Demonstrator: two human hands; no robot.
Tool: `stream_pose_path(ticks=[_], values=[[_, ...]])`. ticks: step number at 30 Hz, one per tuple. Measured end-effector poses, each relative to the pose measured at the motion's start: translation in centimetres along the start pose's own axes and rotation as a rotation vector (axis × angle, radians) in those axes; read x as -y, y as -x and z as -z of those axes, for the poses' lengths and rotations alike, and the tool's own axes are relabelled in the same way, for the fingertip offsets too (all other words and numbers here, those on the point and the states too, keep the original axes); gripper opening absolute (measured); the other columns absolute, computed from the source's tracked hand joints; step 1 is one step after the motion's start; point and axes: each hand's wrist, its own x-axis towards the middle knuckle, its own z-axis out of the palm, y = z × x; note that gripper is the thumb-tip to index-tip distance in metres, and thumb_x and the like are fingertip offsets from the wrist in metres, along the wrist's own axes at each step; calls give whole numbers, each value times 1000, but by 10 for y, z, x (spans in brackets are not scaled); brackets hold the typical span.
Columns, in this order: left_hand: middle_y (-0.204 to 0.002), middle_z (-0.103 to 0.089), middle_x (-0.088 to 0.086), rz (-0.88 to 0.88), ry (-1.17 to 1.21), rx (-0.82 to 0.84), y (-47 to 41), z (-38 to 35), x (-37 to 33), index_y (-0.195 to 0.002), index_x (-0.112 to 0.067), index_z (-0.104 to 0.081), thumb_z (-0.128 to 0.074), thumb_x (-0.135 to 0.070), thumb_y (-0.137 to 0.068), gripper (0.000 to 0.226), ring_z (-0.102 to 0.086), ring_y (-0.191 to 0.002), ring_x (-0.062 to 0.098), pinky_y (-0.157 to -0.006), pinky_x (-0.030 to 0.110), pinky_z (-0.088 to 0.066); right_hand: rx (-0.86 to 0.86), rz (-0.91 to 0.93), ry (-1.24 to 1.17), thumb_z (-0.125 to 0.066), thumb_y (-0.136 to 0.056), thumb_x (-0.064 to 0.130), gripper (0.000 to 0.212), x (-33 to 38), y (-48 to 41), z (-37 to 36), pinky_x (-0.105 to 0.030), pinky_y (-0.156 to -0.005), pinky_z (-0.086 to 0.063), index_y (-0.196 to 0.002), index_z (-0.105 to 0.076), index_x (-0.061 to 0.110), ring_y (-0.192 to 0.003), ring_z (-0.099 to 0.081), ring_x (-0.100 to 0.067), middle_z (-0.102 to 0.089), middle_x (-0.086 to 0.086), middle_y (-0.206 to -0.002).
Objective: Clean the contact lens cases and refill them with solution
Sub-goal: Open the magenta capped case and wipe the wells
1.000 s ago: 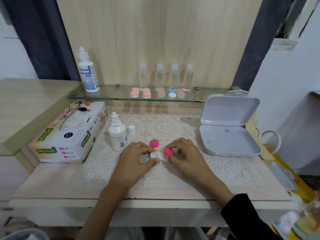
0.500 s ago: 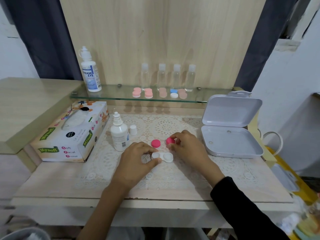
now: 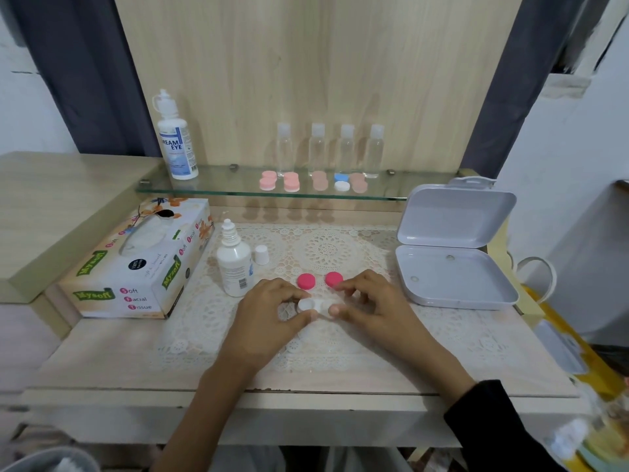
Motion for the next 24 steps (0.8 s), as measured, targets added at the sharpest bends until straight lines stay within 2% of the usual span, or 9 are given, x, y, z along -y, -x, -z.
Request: stream_pose_path(ticks=[2,3,7,12,15,18,21,24], values=[[-90,-65,-15,7,-5,3,0,0,0,-95,-27,-73,-67,-53,-68,38,-56,-92,2,-82,25,-47,12,11,48,-74,-67,55,51,-1,2,-1,-8,-74,-34,-109,-71,26,-93,-48,1,-55,15,-94],[-90,-65,-15,10,-6,5,0,0,1,-96,-26,-73,-70,-51,-69,36,-56,-92,2,-83,26,-47,15,26,75,-74,-66,56,52,-2,2,-1,-8,-75,-34,-108,-71,27,-97,-48,1,-54,17,-95],[-92,-63,-16,-7,-20,-2,1,-2,0,-97,-25,-73,-78,-35,-74,25,-55,-93,3,-84,26,-46,24,67,138,-80,-75,37,32,-3,1,0,-14,-76,-34,-103,-72,26,-100,-47,0,-53,18,-96],[-102,-57,-17,-16,-95,37,1,-3,1,-108,-28,-68,-71,-40,-80,31,-50,-100,0,-87,22,-43,23,70,121,-78,-77,34,20,0,2,0,-13,-76,-35,-96,-74,30,-97,-48,-1,-53,18,-92],[-128,-49,-17,-14,-178,63,4,-2,1,-131,-29,-54,-63,-46,-86,49,-38,-119,-3,-94,10,-29,7,76,138,-77,-77,31,19,-2,2,0,-11,-74,-34,-95,-74,27,-96,-48,-2,-54,17,-91],[-151,-29,-14,11,-295,117,5,-4,3,-146,-28,-34,-44,-62,-88,68,-21,-139,3,-106,16,-16,-31,63,124,-76,-77,28,18,-2,3,-1,-12,-70,-34,-95,-74,23,-90,-50,-4,-55,14,-88],[-154,-25,-12,24,-336,143,6,-5,2,-147,-30,-30,-16,-74,-75,85,-18,-141,5,-105,17,-11,-72,71,105,-77,-77,24,19,-3,3,0,-13,-69,-35,-95,-74,20,-87,-52,-6,-57,11,-88],[-154,-26,-11,18,-344,135,7,-5,2,-147,-31,-30,-12,-74,-73,87,-18,-142,6,-107,18,-12,-111,82,85,-77,-78,22,17,-4,4,2,-11,-68,-35,-93,-73,19,-81,-51,-6,-57,10,-86]])
